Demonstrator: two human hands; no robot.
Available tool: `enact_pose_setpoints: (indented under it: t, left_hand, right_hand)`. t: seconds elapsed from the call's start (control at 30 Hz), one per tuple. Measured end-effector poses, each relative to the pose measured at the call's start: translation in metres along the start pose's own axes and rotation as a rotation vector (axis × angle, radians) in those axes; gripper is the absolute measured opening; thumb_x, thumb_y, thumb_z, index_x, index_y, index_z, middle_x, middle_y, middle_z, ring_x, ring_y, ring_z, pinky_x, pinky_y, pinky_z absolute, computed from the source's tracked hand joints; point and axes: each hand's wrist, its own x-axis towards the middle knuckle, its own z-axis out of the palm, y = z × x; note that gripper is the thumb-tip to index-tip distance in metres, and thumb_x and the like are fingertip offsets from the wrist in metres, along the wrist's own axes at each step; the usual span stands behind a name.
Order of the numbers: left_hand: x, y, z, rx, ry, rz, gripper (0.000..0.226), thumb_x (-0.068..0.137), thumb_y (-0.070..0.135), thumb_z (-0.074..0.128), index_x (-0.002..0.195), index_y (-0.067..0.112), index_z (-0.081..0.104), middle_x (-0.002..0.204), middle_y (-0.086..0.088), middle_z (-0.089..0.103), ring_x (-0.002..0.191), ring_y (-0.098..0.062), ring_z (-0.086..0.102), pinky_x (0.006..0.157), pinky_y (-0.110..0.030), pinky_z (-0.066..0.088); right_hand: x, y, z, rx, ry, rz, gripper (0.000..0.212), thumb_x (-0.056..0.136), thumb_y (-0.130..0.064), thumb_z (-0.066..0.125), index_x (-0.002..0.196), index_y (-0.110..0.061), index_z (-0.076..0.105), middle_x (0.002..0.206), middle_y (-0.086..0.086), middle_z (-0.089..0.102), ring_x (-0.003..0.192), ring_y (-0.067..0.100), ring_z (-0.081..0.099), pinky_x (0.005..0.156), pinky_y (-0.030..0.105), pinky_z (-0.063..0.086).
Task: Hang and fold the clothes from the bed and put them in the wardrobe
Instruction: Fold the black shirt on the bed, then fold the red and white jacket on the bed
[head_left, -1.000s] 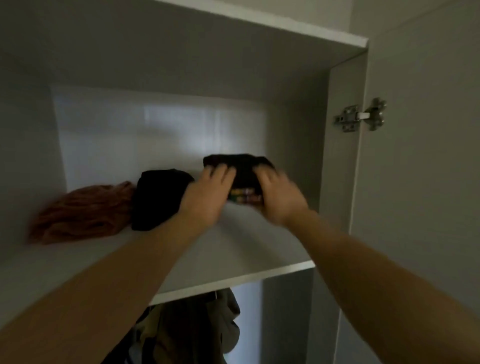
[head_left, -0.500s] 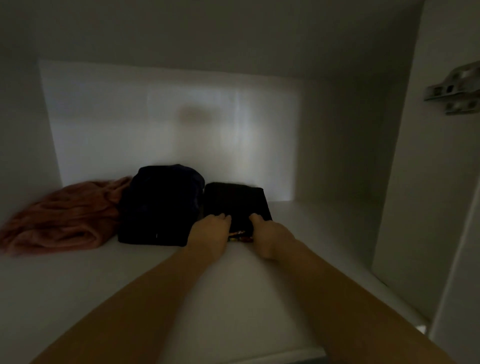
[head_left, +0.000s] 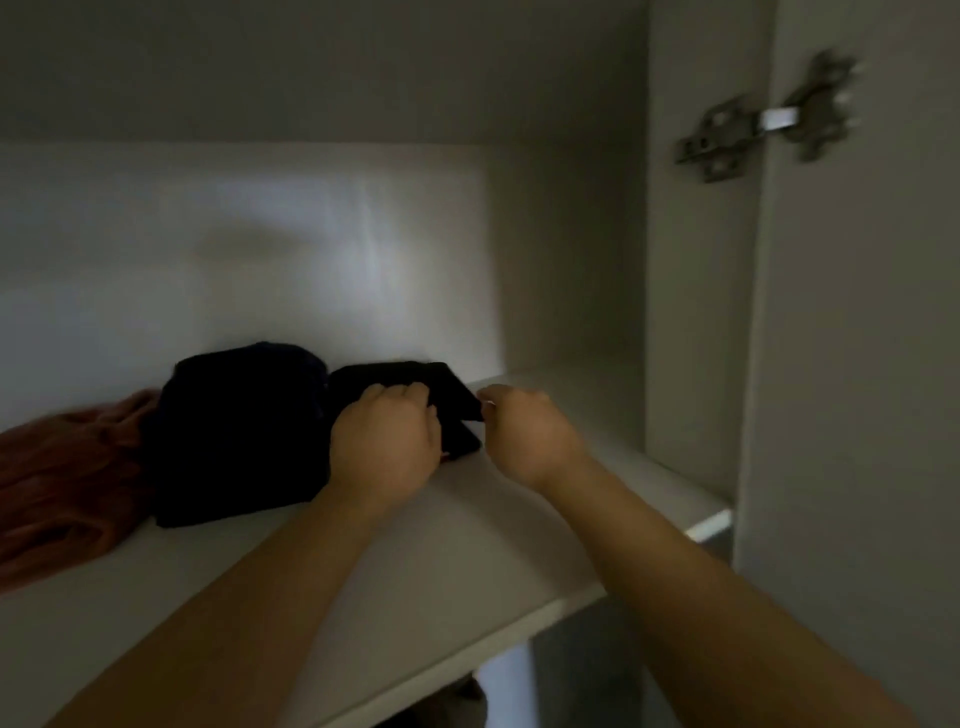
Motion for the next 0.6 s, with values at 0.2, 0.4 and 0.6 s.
enact_pose_setpoints:
  t: [0.2,0.4,0.6]
  left_hand:
    - [-0.030,0.108,-0.066,-0.255,0.091,0.313,0.027,0.099,0.033,0.053,0.081,0.013,0.057,0.075,-0.011,0.063,0.074,-0.036,0.060,0.057,-0.038,0.044]
    - [-0.146,0.241,-0.129,-0.835,-0.225,0.646,0.030,0.095,0.046,0.050,0.073,0.025,0.051,0.060,0.008,0.053,0.056,-0.014,0.049,0.050,-0.034,0.040]
    - [-0.291,0.373,-0.185,-1.353,-0.764,0.903,0.023,0.093,0.050,0.052,0.077,0.037,0.062,0.066,0.013,0.066,0.061,-0.009,0.064,0.053,-0.030,0.052]
  right_hand:
    - [-0.144,0.019,-0.065,0.004,0.334,0.291,0.026,0.102,-0.020,0.045,0.113,-0.014,0.068,0.101,0.013,0.072,0.096,0.038,0.065,0.080,0.042,0.055]
    - [-0.344,0.029,-0.130,0.078,0.558,0.680,0.023,0.101,-0.036,0.052,0.108,-0.026,0.071,0.095,-0.004,0.076,0.089,0.020,0.071,0.079,0.041,0.058]
    - [-0.567,0.029,-0.184,-0.030,0.673,1.186,0.018,0.100,-0.037,0.053,0.102,-0.031,0.071,0.076,-0.016,0.070,0.074,0.005,0.068,0.076,0.034,0.058]
